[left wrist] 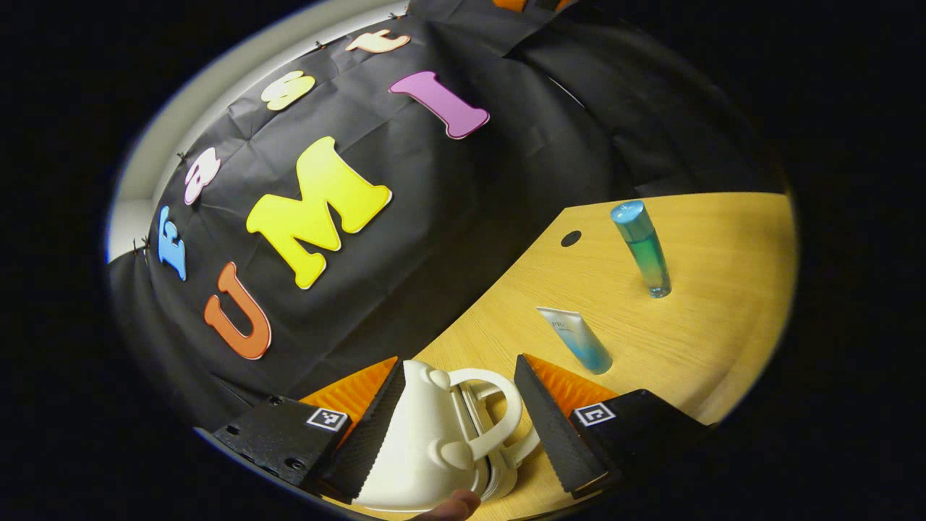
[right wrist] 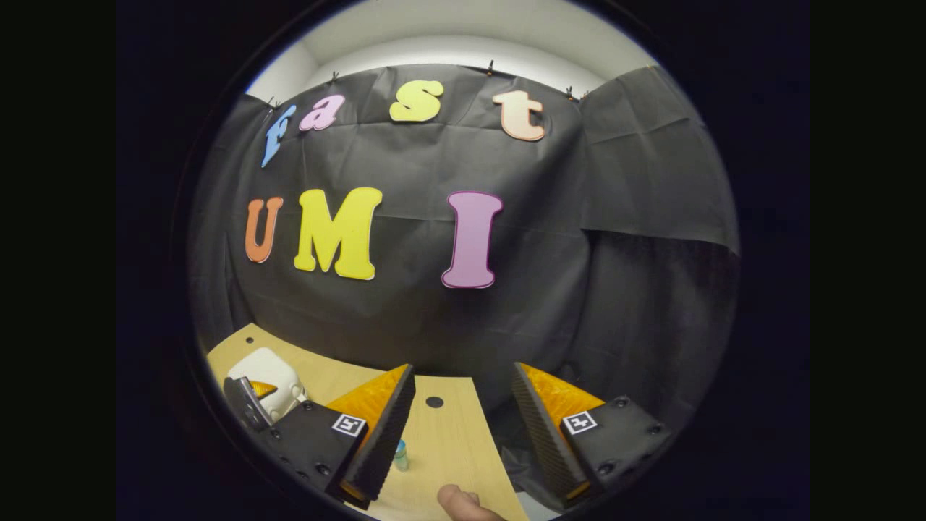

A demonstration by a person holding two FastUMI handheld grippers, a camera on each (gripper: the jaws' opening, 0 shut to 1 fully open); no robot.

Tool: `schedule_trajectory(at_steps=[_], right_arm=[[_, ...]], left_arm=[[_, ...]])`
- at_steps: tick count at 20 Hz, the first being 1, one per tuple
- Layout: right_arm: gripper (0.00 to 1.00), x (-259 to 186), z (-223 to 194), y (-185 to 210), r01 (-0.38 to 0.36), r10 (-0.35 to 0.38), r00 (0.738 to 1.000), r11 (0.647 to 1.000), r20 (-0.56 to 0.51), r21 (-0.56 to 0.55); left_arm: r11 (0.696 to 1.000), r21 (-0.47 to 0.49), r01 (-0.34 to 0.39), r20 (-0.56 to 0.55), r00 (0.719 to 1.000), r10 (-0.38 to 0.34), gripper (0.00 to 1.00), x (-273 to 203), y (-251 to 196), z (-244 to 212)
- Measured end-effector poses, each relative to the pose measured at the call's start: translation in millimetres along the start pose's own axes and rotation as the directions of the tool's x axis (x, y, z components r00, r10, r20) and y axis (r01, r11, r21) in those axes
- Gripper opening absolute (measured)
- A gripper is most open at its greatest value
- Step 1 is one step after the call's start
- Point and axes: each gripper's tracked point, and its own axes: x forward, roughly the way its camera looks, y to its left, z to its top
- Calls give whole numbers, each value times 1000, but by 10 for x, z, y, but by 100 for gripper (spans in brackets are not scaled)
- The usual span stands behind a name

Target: First open the suitcase, pack the skin care products into it, and then close the suitcase.

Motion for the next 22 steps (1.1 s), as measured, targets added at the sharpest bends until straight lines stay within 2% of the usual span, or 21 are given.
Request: schedule_trajectory(at_steps=[2,6,8,9,10,11,12,17,18,20,22], right_arm=[[79,-9,-50,-27,-1,1,1000,1000,-10,6],[80,-36,-144,-108,0,0,1000,1000,-22,-1],[80,-65,-165,-167,-1,1,1000,1000,-23,-9],[80,-83,-172,-191,-4,3,1000,1000,-22,-14],[80,-100,-176,-217,-7,7,1000,1000,-22,-20],[80,-115,-195,-245,-12,11,1000,1000,-21,-25],[80,-121,-213,-266,-17,16,1000,999,-22,-28],[80,-121,-348,-319,-48,47,998,998,-44,-29],[80,-122,-351,-324,-49,47,998,999,-50,-23],[80,-133,-348,-325,-39,38,998,999,-59,-10],[80,-152,-322,-322,-3,2,998,1000,-69,-7]], left_arm=[[990,136,-24,-65,997,33,97,56,-27,-183],[940,340,-10,-97,994,46,97,200,-280,-391],[923,386,-5,-124,991,58,96,222,-296,-490],[913,406,-24,-135,987,86,96,246,-262,-522],[900,434,-42,-147,982,116,92,231,-228,-555],[897,441,-32,-157,981,112,88,262,-235,-560],[896,444,-17,-194,974,114,66,290,-234,-647],[863,504,27,-287,948,137,36,263,-236,-733],[853,521,28,-298,942,151,26,255,-228,-731],[840,542,35,-299,942,154,17,276,-241,-703],[850,525,47,-300,945,133,9,277,-204,-674]])
